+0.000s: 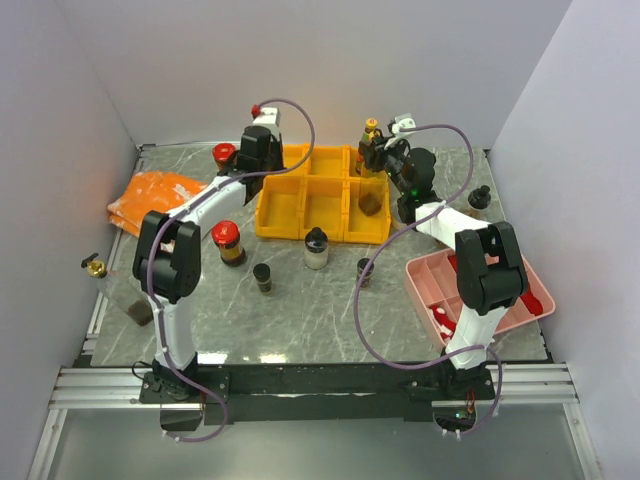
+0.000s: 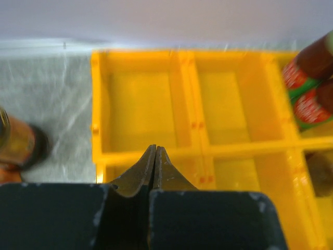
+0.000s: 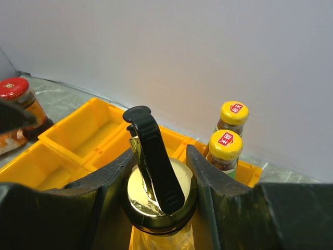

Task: Organize the condiment bottles
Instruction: Place the bottle in the storage box.

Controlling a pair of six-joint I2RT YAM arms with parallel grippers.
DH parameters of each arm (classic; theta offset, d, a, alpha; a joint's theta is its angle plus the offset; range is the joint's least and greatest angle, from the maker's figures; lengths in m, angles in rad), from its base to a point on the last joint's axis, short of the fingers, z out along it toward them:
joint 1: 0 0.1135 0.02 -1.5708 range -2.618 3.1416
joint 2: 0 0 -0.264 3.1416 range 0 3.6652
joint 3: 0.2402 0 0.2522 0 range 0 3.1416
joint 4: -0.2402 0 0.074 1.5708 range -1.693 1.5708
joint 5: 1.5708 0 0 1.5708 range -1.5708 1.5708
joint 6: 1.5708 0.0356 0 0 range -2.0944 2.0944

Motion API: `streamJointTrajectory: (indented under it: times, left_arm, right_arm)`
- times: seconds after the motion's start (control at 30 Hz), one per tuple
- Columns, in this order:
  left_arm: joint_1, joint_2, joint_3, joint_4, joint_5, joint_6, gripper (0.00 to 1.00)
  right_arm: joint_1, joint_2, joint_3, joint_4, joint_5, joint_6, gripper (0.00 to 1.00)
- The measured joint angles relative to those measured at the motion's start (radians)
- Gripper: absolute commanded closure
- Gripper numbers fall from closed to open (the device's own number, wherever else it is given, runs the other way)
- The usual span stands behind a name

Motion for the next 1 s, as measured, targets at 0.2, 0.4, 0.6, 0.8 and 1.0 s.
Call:
streamJointTrajectory:
  times: [0.2,0.4,0.6,0.8,1.0]
  left_arm:
    - [0.000,0.065,-0.019,-0.066,-0.006,-0.030,0.99]
    - [-0.001,0.160,-0.017,-0.093,-0.006,-0.043,0.99]
    - [-0.001,0.204,0.011,-0.095,-0.013,-0.048,0.99]
    - [0.002,0.259,0.083,-0.084,-0.043,-0.048,0.99]
    - [0.018,0.319,0.158,-0.063,-0.047,-0.048,0.99]
  right_arm:
    - [-0.001,0.002,0.000,0.012,-0.002,0.024,1.00]
    - [-0.001,0.029,0.003,0.033,-0.001,0.032,1.00]
    - [-0.001,0.041,0.010,0.048,0.000,0.033,1.00]
    - [-0.001,0.091,0.057,0.077,0.000,0.033,1.00]
    - [-0.002,0.133,0.101,0.095,-0.007,0.013,1.00]
